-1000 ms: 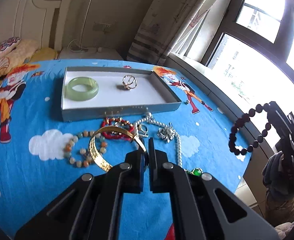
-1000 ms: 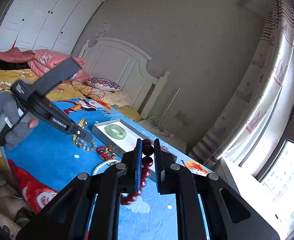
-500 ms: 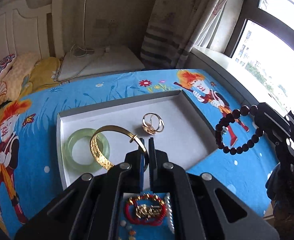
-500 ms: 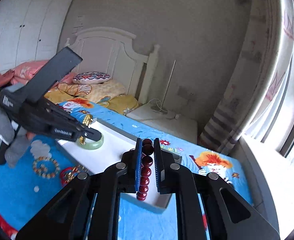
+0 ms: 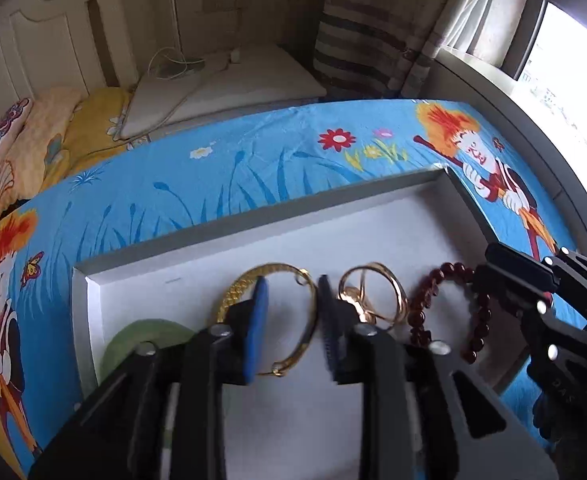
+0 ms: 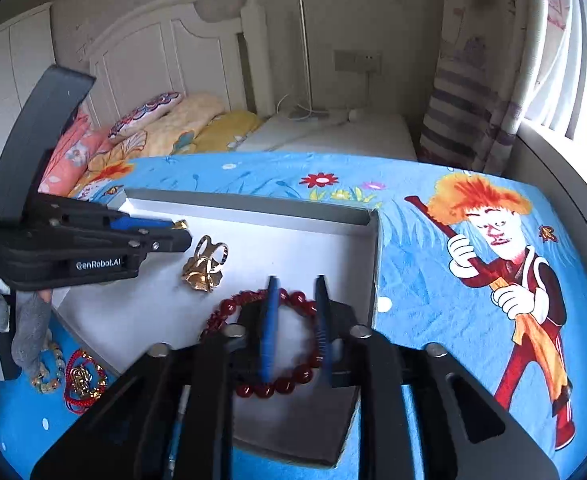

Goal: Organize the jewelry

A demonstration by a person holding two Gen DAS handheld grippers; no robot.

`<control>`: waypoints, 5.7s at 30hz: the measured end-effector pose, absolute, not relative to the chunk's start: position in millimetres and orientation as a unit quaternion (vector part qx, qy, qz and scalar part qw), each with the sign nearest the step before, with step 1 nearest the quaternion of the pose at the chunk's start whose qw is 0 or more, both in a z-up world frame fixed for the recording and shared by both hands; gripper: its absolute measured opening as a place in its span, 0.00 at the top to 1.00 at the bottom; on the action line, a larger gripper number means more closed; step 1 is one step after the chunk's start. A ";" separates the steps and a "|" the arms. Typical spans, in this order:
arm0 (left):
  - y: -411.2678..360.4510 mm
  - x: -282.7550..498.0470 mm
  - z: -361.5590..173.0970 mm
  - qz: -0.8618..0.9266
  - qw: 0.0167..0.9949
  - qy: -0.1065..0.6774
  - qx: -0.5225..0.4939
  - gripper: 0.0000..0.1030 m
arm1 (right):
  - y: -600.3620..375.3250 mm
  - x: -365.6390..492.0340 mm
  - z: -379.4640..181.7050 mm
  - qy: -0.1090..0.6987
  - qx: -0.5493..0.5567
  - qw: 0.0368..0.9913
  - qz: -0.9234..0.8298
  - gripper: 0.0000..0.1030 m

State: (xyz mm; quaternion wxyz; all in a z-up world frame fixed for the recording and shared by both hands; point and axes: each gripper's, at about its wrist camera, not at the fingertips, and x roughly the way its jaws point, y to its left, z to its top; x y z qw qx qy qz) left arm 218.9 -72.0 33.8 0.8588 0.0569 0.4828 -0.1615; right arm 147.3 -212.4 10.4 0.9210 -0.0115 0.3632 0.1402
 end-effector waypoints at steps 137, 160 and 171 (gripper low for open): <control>2.8 -32.5 13.4 -0.166 0.891 0.415 0.081 0.48 | -203.8 -63.0 10.2 0.300 0.006 0.897 0.325 0.69; -2.9 -35.3 76.7 -0.240 0.901 0.362 0.000 0.91 | -201.5 -64.6 17.3 0.289 0.006 0.900 0.326 0.69; -24.0 -15.1 107.8 -0.234 0.911 0.337 0.040 0.91 | -186.4 -40.3 45.8 0.270 -0.026 0.910 0.313 0.69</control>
